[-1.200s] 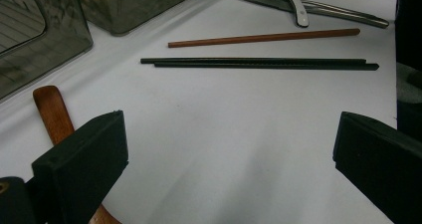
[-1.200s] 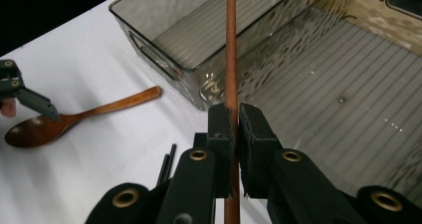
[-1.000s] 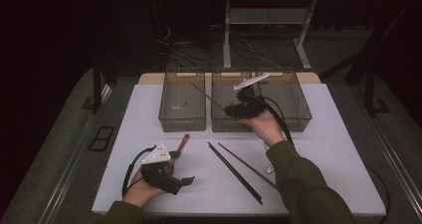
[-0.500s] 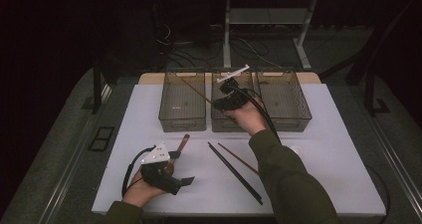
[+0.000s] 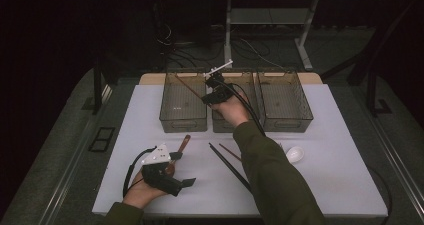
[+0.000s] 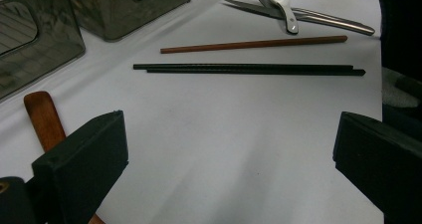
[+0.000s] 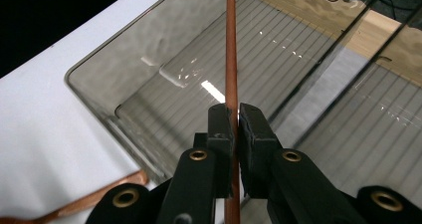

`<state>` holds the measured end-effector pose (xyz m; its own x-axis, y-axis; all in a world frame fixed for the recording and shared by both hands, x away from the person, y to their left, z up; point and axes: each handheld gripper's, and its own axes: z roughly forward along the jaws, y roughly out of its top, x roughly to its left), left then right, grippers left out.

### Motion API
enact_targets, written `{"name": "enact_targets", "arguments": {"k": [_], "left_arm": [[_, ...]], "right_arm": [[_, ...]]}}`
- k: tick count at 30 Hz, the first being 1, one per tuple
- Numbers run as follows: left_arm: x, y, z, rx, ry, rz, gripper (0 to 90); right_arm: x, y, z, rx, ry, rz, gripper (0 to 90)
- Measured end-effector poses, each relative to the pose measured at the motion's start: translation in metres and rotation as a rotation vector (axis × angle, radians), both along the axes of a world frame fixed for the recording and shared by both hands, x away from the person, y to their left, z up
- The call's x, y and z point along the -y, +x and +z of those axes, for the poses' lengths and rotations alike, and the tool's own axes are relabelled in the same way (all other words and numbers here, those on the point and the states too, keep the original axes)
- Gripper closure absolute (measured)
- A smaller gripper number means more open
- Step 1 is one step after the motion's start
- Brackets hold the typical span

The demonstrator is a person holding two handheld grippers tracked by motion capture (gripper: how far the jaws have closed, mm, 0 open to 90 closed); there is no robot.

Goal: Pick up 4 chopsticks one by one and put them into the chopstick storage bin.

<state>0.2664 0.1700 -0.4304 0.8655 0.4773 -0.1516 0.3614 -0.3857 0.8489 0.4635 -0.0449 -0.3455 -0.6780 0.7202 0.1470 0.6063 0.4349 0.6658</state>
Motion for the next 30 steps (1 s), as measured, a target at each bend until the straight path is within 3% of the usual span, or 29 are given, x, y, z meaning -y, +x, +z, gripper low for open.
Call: {"name": "enact_targets", "arguments": {"k": [12, 24, 26, 27, 30], "left_arm": [[0.0, 0.001, 0.0, -0.002, -0.011, -0.008, 0.5], [0.003, 0.001, 0.0, -0.009, -0.022, -0.018, 0.5], [0.002, 0.001, 0.0, -0.01, -0.019, -0.019, 0.4], [0.002, 0.001, 0.0, -0.009, -0.02, -0.02, 0.4], [0.001, 0.001, 0.0, -0.006, -0.018, -0.021, 0.5]], "right_arm": [[-0.036, 0.019, -0.01, -0.037, -0.021, -0.038, 84.6], [-0.052, 0.032, -0.026, -0.071, -0.037, -0.069, 84.5], [-0.054, 0.032, -0.026, -0.058, -0.023, -0.09, 81.1], [-0.054, 0.032, -0.026, -0.05, -0.008, -0.089, 73.3], [-0.052, 0.03, -0.023, -0.038, -0.011, -0.066, 64.9]]}}
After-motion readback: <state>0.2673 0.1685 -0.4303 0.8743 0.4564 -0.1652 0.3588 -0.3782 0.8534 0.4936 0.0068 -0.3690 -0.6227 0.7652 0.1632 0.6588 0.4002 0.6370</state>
